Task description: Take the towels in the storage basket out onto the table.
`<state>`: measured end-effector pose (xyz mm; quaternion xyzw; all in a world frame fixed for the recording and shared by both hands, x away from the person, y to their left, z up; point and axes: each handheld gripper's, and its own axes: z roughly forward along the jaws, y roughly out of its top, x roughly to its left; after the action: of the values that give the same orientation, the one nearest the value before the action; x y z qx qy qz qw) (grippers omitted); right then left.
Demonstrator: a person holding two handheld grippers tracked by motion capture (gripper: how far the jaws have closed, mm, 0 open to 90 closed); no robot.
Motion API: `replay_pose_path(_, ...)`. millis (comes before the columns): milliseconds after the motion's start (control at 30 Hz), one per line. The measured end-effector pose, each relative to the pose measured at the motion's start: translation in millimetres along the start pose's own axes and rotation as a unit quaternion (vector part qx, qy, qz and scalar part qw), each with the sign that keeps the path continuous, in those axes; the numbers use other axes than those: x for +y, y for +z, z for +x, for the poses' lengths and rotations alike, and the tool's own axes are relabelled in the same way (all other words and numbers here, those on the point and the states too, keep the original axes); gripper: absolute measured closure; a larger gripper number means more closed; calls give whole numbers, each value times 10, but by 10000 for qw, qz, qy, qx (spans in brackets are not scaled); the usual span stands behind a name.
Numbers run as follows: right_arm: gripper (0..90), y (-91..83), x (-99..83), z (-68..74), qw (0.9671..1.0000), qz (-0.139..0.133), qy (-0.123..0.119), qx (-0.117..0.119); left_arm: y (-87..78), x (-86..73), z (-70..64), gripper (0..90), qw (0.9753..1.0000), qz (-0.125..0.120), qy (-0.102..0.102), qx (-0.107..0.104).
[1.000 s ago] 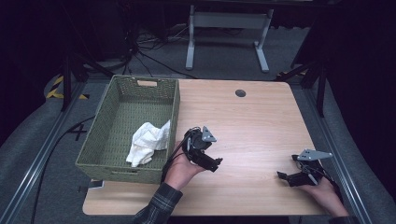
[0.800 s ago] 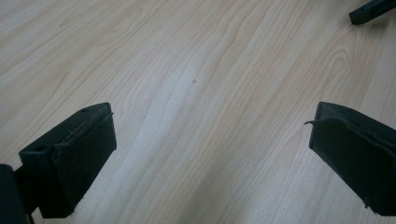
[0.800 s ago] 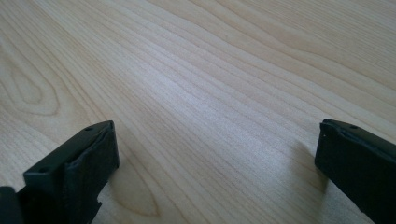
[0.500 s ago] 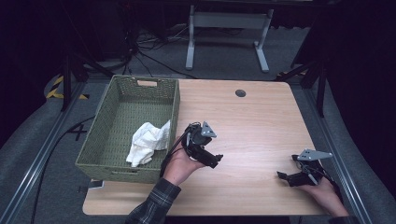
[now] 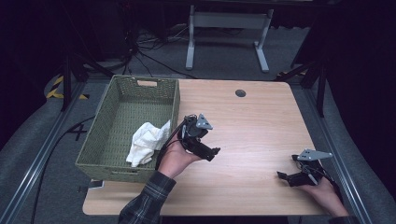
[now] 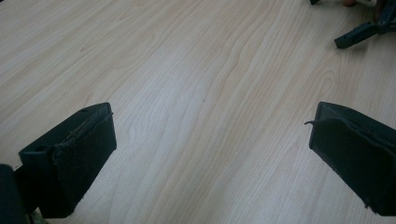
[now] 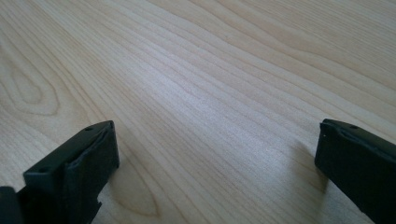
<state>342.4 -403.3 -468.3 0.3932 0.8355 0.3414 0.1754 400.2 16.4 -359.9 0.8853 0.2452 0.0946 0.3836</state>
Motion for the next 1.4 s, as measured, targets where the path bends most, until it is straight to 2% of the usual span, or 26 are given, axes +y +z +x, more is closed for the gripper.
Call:
replay_pose_path(367, 0, 0, 0, 1, 10000, -2, 4, -4, -157, 39, 145, 11, 10000, -35, 35, -22)
replay_pose_path(633, 0, 0, 0, 1, 10000, 0, 10, -5, -302, 24, 260, 11, 9998, -175, -57, -12)
replay_pose_path(1133, 0, 0, 0, 1, 10000, -2, 9, -5, -544, -154, 489, 11, 9986, -303, -327, 285)
replay_pose_path(1167, 0, 0, 0, 1, 10000, -1, 8, -6, -567, -164, 507, 12, 9987, -243, -326, 304)
replay_pose_path(1400, 0, 0, 0, 1, 10000, -1, 7, -5, -663, -259, 586, 12, 9978, -263, -439, 415)
